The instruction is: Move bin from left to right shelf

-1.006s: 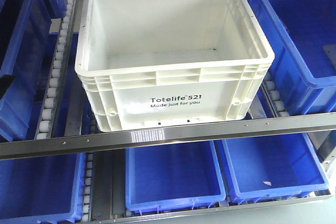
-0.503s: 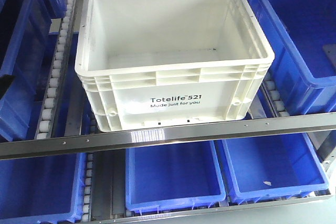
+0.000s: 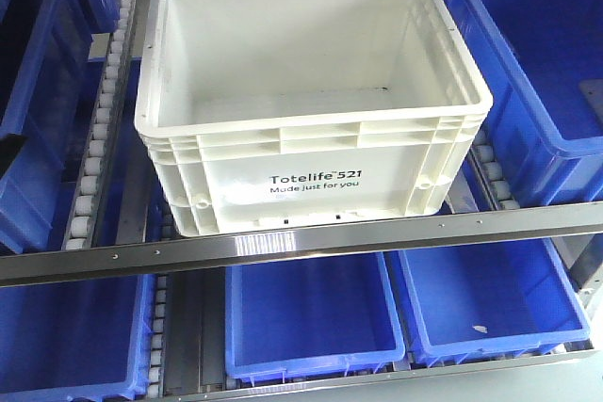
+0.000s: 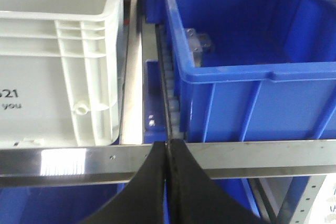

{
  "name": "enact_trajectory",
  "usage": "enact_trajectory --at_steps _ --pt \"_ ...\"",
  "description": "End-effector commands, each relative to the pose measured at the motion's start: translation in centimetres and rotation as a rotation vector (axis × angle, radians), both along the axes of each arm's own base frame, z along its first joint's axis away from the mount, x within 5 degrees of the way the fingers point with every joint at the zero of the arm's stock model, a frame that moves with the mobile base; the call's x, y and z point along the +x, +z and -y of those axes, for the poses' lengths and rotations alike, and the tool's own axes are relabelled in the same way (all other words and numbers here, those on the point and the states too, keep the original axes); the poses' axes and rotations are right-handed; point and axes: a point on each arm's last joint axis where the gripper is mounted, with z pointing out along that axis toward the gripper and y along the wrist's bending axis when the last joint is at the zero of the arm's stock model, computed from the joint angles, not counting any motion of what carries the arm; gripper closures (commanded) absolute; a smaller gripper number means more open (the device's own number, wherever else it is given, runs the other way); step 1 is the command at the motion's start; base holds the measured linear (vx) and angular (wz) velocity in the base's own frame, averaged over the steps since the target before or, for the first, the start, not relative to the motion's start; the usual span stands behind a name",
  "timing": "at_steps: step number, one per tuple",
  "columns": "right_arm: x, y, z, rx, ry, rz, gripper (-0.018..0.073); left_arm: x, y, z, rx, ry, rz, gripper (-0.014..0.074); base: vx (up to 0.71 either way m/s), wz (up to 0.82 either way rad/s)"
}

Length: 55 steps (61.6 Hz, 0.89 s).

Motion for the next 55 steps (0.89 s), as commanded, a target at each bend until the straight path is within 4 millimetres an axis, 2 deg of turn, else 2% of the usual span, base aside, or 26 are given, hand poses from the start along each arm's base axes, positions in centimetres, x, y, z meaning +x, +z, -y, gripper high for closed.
enact_trajectory --at_steps 1,9,20,34,55 --pt "-0.2 0.1 0.1 -0.002 -0.021 0.211 0.0568 -0.3 1.5 0.0 -0.009 0.005 0.113 0.0568 0.00 0.00" --pt "-0.6 -1.8 0.0 0.006 -0.030 0.310 0.0568 -0.3 1.5 0.0 -0.009 0.005 0.113 0.0568 0.00 0.00" --pt "-0.9 -1.5 0.0 0.012 -0.026 0.354 0.0568 -0.3 1.5 0.0 -0.009 0.005 0.113 0.0568 0.00 0.00" --pt "-0.9 -1.6 0.1 0.110 -0.034 0.350 0.0568 -0.3 1.5 0.0 -0.009 0.005 0.113 0.0568 0.00 0.00" --pt "-0.9 -1.6 0.1 0.103 -0.036 0.348 0.0568 -0.3 1.5 0.0 -0.009 0.005 0.113 0.0568 0.00 0.00"
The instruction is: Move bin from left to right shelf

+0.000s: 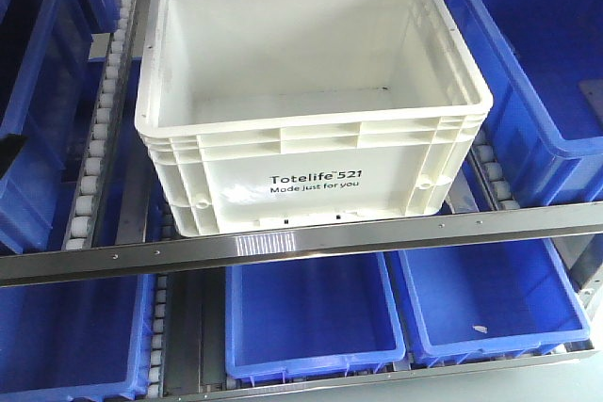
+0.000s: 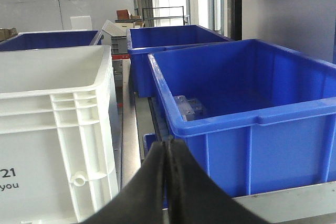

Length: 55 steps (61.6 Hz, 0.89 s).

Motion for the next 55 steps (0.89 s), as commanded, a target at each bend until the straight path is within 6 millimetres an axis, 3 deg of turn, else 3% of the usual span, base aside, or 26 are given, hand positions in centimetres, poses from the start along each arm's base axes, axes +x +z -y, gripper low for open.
enact_trajectory --at_steps 1,55 --pt "-0.14 0.28 0.00 -0.012 -0.003 0.073 0.0568 -0.31 1.52 -0.03 -0.009 0.005 0.113 0.0568 0.00 0.00" --pt "-0.14 0.28 -0.01 -0.112 -0.017 0.066 0.0568 -0.31 1.52 -0.03 -0.009 0.005 0.113 0.0568 0.00 0.00"
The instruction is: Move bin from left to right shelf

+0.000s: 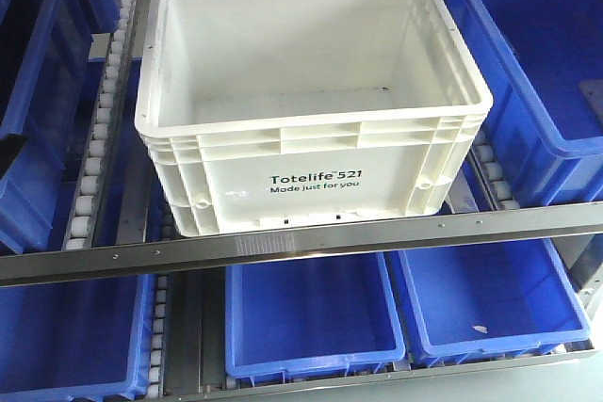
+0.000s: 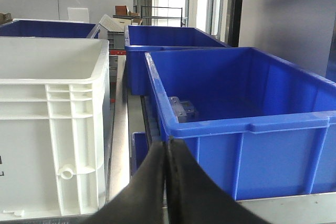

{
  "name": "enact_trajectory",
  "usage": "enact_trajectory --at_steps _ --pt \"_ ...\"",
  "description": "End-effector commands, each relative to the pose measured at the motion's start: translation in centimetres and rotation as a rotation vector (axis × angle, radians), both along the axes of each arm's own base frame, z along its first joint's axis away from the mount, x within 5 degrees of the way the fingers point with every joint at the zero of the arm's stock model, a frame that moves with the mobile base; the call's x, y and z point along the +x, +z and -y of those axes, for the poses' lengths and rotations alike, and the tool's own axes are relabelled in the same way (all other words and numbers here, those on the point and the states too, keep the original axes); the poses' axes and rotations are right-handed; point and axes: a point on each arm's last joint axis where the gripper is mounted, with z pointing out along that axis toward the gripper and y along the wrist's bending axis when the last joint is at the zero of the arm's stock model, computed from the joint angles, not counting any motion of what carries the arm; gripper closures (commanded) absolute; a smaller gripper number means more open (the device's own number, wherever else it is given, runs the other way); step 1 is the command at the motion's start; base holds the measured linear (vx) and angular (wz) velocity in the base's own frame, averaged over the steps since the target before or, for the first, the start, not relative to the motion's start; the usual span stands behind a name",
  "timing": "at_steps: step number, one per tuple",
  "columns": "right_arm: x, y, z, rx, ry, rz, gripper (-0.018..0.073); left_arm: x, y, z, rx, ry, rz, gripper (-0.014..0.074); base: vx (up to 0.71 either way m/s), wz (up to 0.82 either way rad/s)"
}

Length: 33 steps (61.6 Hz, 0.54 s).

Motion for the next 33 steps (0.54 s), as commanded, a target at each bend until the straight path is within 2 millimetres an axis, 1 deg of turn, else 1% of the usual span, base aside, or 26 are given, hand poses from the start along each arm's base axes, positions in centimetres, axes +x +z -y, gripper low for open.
enact_trajectory --at_steps 1,33 --pt "-0.14 0.28 -0.01 -0.019 -0.003 0.072 0.0568 -0.31 1.52 -0.03 -0.009 0.005 0.113 0.0568 0.00 0.00" --pt "-0.14 0.28 -0.01 -0.019 -0.003 0.072 0.0568 -0.31 1.52 -0.03 -0.009 0.005 0.113 0.0568 0.00 0.00"
